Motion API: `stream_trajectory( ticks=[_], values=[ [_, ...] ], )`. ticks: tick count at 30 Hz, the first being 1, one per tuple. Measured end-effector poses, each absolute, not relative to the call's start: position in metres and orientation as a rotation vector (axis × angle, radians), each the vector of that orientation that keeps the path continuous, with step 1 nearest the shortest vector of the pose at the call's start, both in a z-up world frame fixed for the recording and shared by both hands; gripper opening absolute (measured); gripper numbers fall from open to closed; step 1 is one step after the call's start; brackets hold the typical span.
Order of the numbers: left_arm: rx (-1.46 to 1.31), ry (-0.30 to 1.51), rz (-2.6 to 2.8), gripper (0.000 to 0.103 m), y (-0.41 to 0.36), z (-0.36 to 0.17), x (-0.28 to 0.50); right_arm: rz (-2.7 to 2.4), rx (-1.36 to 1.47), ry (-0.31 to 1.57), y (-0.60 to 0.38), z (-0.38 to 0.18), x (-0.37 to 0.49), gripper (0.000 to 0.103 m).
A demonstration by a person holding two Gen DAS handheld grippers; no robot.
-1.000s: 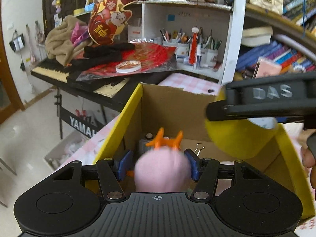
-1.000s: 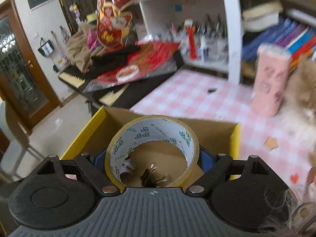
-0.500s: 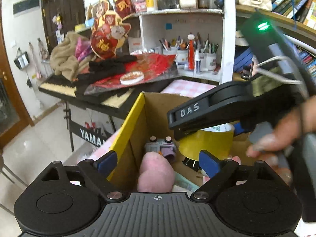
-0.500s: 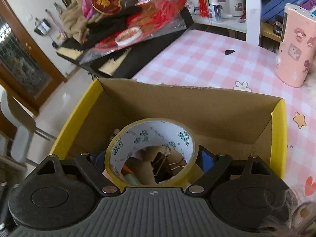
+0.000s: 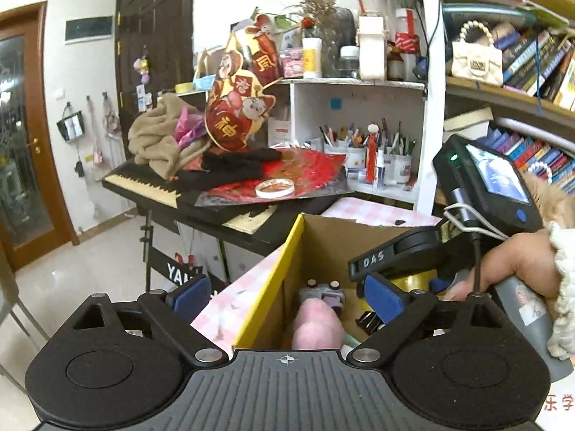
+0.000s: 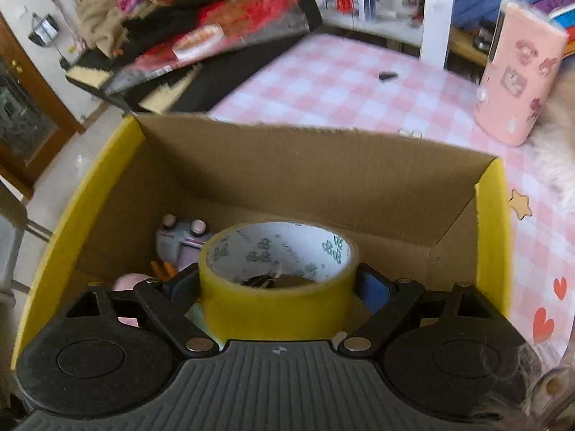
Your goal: Organize objects
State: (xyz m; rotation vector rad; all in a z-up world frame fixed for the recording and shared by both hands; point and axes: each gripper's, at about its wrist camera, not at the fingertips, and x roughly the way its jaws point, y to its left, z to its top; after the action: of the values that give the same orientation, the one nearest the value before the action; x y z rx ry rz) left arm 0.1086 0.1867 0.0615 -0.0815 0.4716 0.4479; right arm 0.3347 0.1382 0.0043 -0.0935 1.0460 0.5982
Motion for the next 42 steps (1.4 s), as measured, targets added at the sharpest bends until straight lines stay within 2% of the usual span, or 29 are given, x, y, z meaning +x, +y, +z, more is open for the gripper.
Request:
stream_trajectory(
  ticks=[7,17,23,29,37,42],
  values=[
    [-0.148,0.471,0.424,0.095,0.2,0.061,0.088,0.579,-0.134,0.925,0.133,0.029,0.306,0.095],
    [-0.191,0.428,0.368,0.096,0.211,0.069,0.053,0.534,-0.03,0.661,0.078,0.081,0.229,0.095],
    [-0.164,0.411,0.329,0.096,0.208,0.072,0.036,0.4,0.037,0.578,0.031,0.085,0.168,0.095],
    [-0.161,0.462,0.234,0.099,0.191,0.053,0.014,0.24,0.016,0.573,-0.005,0.058,0.093,0.095],
    [-0.09,0.606,0.064,0.099,0.145,0.019,-0.009,0.006,0.064,0.708,-0.055,0.013,0.01,0.095],
    [-0.044,0.646,-0.009,0.099,0.122,0.015,-0.014,-0.108,0.084,0.75,-0.069,0.002,-0.013,0.095]
  ],
)
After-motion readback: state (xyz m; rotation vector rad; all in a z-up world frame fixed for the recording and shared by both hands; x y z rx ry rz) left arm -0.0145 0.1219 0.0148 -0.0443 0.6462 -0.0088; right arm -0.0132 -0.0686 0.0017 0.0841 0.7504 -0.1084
